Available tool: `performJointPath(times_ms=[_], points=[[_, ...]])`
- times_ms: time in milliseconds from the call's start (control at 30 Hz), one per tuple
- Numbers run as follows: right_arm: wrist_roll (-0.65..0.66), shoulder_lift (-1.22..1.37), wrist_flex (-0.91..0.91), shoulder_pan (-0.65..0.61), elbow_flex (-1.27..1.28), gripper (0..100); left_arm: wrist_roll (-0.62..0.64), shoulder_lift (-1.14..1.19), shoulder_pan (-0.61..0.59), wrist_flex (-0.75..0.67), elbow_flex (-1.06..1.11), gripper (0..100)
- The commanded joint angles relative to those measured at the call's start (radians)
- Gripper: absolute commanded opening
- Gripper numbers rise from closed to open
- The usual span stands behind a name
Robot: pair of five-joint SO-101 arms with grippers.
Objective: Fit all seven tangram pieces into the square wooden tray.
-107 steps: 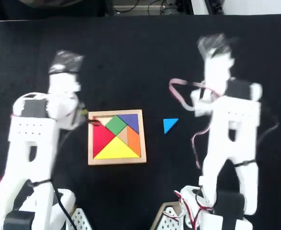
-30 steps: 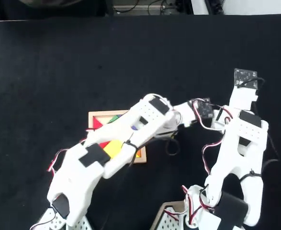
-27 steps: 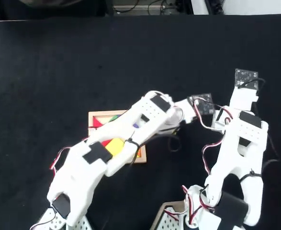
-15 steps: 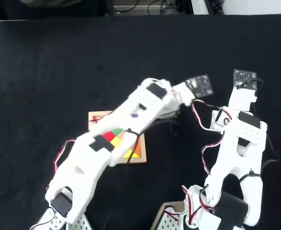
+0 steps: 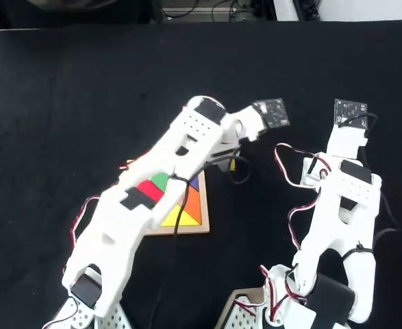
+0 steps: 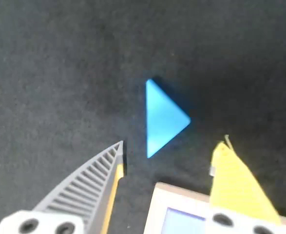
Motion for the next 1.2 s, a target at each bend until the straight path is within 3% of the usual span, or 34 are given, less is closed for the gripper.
performJointPath(times_ms=[0,167,500,933,1167], points=[[-0.005,-0.033,-0.017,-0.02,-0.001,1.1,-0.008,-0.052,-0.028,-0.026,-0.047,30],[-0.002,-0.033,-0.017,-0.032,0.001,1.1,0.052,-0.051,-0.024,-0.103,-0.045,31],[0.002,-0.033,-0.018,-0.034,0.008,1.1,0.13,0.127,-0.005,-0.091,-0.173,31],[0.003,-0.033,-0.018,-0.034,0.01,1.1,0.137,0.442,0.03,0.158,-0.657,30],[0.003,-0.033,-0.018,-0.043,0.01,1.1,0.27,0.534,0.01,0.262,-0.84,30]])
